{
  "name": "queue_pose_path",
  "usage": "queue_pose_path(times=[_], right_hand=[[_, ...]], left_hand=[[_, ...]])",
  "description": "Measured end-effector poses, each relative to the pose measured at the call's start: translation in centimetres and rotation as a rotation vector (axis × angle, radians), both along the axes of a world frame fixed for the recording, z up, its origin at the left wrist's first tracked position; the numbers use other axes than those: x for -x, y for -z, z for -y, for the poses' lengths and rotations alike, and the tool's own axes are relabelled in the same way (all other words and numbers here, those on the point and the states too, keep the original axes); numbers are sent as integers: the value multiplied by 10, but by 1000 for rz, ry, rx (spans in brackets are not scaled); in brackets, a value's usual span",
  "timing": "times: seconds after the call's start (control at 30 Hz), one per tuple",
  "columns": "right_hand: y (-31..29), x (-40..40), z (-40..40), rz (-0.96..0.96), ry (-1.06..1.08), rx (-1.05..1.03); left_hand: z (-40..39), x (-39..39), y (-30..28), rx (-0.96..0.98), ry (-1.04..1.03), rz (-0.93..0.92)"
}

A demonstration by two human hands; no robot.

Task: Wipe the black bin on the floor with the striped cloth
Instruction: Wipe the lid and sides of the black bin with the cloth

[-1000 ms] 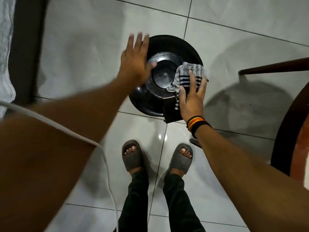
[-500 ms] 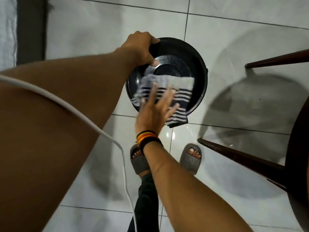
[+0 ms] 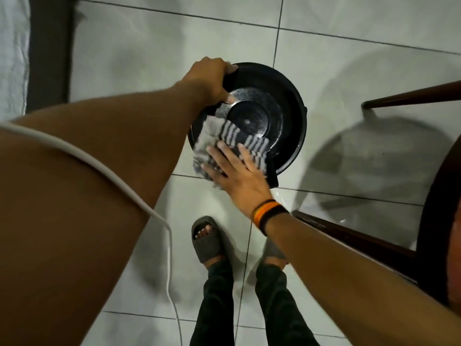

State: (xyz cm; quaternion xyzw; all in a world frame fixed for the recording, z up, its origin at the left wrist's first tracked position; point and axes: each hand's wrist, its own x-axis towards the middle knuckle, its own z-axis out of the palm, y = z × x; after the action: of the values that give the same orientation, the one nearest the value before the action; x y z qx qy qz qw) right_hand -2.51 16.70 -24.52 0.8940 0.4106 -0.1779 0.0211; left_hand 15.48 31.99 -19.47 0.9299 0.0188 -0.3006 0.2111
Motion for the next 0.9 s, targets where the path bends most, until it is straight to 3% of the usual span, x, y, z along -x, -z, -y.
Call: queue_pose_path(times=[0.1, 0.2, 0.37, 0.6, 0.9], right_hand=[[2, 6, 71, 109, -50, -2], [6, -6, 101, 73, -90, 55], [8, -25, 81, 99, -217, 7], [11, -44, 4, 112, 102, -132], [17, -51, 106, 116, -56, -101]], left_hand=[[-1, 2, -2, 0, -21, -14], [1, 4, 0, 4, -24, -10], [2, 3, 0, -9, -26, 1], [2, 4, 7, 0, -44, -3], [5, 7, 4, -40, -36, 2]])
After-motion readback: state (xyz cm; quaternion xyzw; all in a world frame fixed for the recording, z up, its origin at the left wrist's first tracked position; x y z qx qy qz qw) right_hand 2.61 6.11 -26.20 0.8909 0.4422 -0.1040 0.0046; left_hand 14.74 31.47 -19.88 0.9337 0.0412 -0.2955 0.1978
